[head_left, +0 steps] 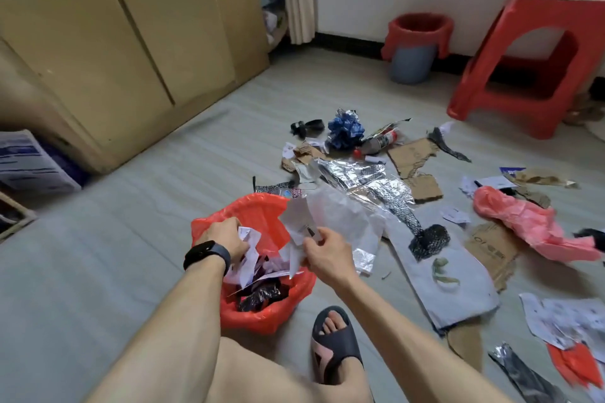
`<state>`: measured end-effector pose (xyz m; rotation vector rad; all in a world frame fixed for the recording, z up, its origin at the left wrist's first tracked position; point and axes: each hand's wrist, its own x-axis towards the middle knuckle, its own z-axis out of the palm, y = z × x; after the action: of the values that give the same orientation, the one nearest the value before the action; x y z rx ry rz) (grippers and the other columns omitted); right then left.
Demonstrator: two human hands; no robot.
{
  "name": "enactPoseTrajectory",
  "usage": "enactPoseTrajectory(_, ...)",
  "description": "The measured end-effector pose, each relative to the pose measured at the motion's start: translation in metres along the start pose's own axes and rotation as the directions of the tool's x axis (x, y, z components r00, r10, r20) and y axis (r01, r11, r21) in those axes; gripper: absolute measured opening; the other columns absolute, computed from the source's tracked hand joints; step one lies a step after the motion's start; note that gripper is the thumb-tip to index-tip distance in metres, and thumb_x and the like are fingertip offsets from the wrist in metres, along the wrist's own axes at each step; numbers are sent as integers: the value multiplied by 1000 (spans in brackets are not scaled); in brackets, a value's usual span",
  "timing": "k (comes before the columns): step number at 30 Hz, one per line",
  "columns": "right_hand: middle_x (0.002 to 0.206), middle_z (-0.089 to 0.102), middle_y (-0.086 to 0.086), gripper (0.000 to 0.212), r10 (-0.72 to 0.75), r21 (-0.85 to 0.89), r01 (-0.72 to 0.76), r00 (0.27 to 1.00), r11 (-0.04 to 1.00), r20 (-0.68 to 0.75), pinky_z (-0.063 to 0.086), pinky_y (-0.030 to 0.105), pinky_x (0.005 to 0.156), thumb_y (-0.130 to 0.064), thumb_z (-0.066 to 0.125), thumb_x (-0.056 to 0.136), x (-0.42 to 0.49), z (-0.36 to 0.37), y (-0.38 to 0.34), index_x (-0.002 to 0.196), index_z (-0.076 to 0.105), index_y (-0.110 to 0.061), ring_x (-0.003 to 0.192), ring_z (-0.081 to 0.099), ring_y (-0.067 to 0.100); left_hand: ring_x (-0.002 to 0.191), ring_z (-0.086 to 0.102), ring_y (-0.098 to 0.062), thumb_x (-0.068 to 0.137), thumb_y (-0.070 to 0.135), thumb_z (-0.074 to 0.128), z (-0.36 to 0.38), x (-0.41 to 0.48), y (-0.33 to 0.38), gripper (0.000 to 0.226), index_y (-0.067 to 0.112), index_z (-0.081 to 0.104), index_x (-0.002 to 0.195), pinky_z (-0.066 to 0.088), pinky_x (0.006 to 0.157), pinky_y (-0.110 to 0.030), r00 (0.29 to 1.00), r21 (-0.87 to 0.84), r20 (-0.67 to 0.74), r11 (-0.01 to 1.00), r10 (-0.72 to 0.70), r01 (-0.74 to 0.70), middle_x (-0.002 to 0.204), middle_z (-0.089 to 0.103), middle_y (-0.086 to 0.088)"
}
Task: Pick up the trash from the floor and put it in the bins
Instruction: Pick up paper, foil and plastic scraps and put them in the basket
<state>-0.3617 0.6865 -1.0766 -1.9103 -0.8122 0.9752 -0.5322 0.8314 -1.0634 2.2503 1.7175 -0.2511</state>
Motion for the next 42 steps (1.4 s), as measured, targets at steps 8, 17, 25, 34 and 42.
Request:
enactPoseTrajectory(8,127,64,1,50,-57,-160,70,995,985,85,52,35,95,-33,63,91,4,9,4,138,51,-20,106,63,16,107,61,-27,83,34,65,3,14,7,47,15,56,125,51,91,-37,998,-149,36,988,44,-38,120,65,-7)
enactPoseTrajectory(17,115,64,-5,49,168,-96,-181,976,979,-135,55,43,90,-38,62,84,-44,-82,95,130,51,-28,95,69,19,104,63,-21,89,35,54,8,-13,111,33,27,60,121,55,84,-34,896,41,95,897,434,-439,118,67,1)
enactPoseTrajectory(25,114,64,-2,43,485,58,-503,788,862,-378,47,31,87,-34,65,83,-124,-186,221,124,55,-22,105,63,21,113,58,-24,92,36,53,103,-114,281,31,29,58,122,51,92,-38,585,21,286,605,759,-796,125,62,-1)
enactPoseTrajectory(34,120,65,4,39,650,155,-673,587,723,-483,41,31,91,-27,59,87,-180,-272,315,124,54,-17,114,57,29,111,59,-24,90,34,54,214,-195,373,32,29,57,122,51,90,-35,404,-21,530,488,745,-872,124,61,0)
enactPoseTrajectory(42,135,52,12,52,719,158,-748,521,644,-461,42,37,100,-29,57,88,-167,-316,378,137,47,-15,125,51,31,114,58,-27,92,34,51,275,-189,423,35,26,55,126,52,90,-38,418,49,620,499,664,-865,127,58,-3)
